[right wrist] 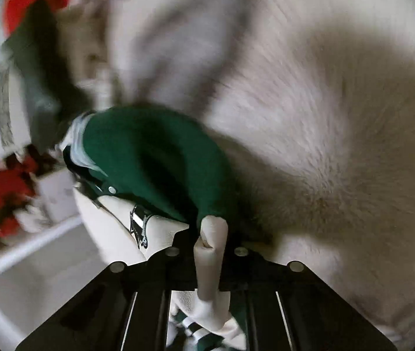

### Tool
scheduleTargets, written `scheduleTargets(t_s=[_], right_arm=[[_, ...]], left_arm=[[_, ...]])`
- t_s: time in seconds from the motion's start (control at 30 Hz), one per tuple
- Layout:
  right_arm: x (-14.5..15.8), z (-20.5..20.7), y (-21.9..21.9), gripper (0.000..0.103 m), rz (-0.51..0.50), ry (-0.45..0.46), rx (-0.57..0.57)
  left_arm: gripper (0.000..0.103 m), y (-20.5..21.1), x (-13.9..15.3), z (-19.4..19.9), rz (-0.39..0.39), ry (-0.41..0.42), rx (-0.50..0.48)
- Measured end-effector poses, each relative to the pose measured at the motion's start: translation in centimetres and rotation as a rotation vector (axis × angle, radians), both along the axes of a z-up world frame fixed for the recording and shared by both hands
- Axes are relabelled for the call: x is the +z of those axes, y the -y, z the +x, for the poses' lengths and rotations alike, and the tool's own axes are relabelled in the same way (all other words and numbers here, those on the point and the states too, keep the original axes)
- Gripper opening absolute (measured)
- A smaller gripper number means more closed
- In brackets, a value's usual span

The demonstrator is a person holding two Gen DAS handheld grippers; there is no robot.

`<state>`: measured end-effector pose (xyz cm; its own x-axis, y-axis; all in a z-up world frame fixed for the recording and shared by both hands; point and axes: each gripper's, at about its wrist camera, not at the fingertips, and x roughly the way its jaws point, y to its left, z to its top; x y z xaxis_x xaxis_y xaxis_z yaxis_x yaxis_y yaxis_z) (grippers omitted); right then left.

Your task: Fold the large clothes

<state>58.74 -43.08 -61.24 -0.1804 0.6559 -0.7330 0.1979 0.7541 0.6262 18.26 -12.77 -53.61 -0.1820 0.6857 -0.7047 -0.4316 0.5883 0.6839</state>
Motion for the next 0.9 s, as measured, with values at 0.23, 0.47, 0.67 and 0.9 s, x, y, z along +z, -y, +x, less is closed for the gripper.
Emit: scheduleTargets(t_s=[0.23, 0.47, 0.67, 0.9], right_arm=[[1.6, 1.1, 1.7, 0.006, -0.242, 0.180, 0.015], [0.2, 0.8, 3.0, 0.025, -0.152, 0.054, 0.041], [2.7, -4.1, 10.7, 0.064, -0.239, 0.095, 0.110], [1.2, -12.9, 15.3, 0.070, -0.218, 0.002, 0.073]], left_arm=[[0.095, 4.7, 2.1, -0.7, -0.181, -0.005, -0.128], [0.095, 10.9, 1.5, -2.6, -0.448, -0.012, -0.231], [0.095, 16.8, -1.3, -5.3, -0.588, -0.035, -0.235], [0.095, 18.8, -0.8, -5.0, -0.586, 0.010, -0.167]])
